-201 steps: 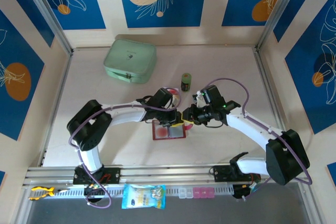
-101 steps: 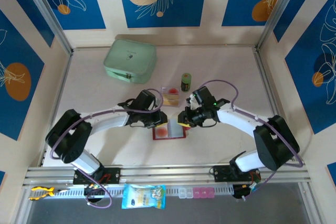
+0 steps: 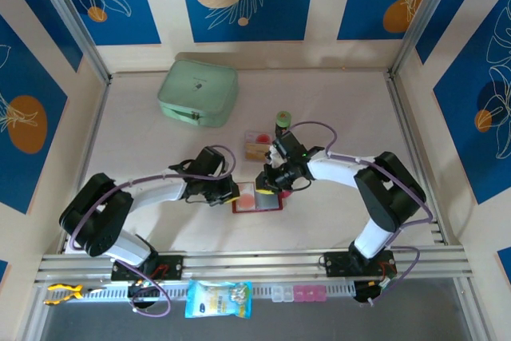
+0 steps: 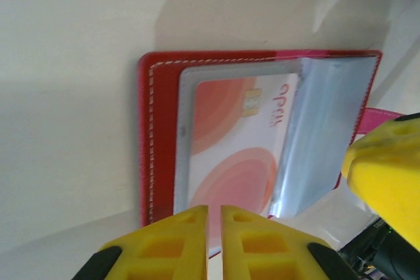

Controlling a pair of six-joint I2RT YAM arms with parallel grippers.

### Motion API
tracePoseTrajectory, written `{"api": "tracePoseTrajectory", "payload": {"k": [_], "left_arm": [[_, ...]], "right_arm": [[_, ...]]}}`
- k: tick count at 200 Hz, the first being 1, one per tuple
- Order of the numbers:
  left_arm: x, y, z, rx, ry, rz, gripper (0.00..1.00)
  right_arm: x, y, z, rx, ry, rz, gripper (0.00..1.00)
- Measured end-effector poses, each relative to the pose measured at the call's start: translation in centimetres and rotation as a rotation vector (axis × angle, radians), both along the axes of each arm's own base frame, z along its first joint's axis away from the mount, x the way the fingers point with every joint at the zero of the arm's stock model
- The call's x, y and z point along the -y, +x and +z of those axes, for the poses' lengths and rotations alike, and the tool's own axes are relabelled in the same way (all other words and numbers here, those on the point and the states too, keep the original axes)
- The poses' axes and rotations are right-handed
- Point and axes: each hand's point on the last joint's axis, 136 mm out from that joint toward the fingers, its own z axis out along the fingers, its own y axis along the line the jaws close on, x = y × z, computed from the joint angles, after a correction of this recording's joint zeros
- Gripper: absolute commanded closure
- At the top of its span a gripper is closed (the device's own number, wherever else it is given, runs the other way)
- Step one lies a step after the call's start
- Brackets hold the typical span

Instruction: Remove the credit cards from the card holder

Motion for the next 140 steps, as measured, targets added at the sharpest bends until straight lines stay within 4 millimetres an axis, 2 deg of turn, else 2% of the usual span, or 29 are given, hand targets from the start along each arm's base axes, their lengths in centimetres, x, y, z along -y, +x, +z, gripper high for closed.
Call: {"api": "tracePoseTrajectory", "payload": {"k": [71, 140], "left_arm": [[-0.3, -0.1, -0.3, -0.005, 0.005, 0.006, 0.90], [-0.4, -0.1, -0.5, -0.010, 0.009, 0.008, 0.91]], "right_arm": [[0.3, -0.2, -2.7, -0.046, -0.047, -0.001, 0.87], [0.4, -0.2, -2.9, -0.027, -0.065, 0.012, 0.87]]}}
